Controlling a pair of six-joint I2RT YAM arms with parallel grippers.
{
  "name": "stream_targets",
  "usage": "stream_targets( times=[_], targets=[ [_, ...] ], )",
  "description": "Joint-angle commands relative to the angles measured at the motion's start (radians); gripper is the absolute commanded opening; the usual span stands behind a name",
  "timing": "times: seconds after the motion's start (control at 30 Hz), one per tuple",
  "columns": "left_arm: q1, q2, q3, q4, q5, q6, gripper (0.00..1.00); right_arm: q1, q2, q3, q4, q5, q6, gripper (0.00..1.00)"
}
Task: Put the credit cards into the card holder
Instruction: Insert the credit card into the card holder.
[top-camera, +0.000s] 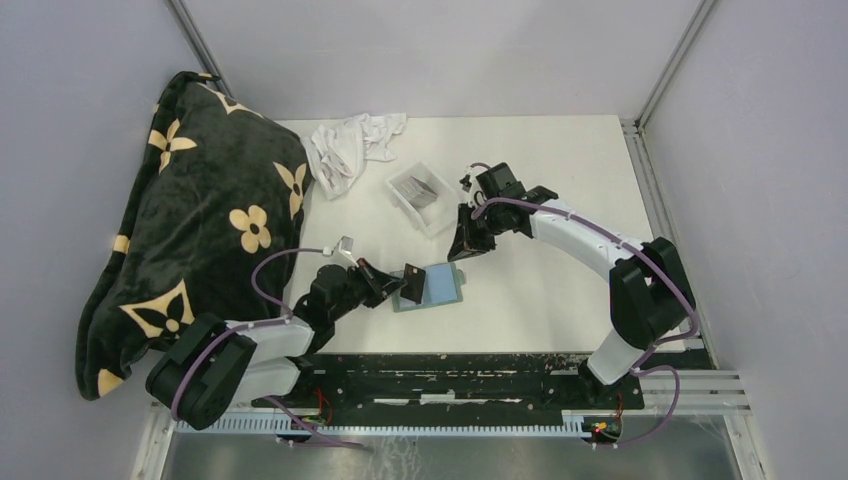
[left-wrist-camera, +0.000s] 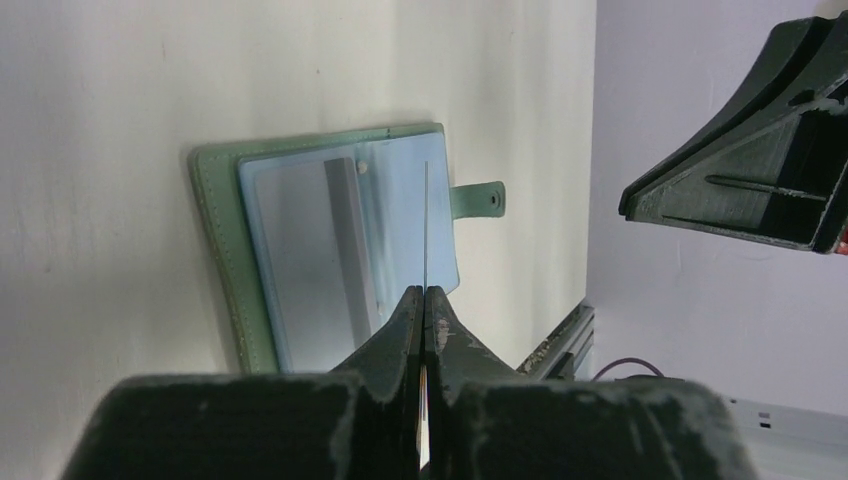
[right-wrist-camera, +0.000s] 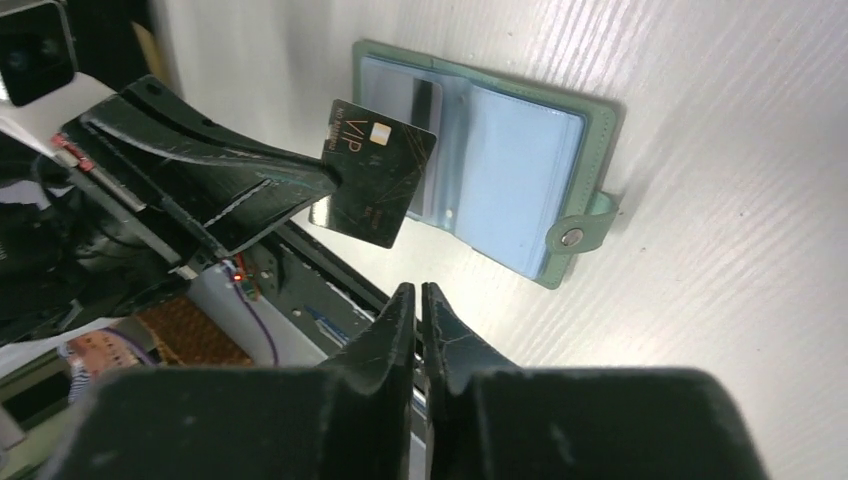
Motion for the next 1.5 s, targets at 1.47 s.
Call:
stream_targets(
  times=[1.47],
  targets=[
    [-0.410,0.101,-0.013,0.135,-0.758,-0.133,0.03,0.099,0.221,-0.016,-0.038,0.349,-0.088,0.01]
  ],
)
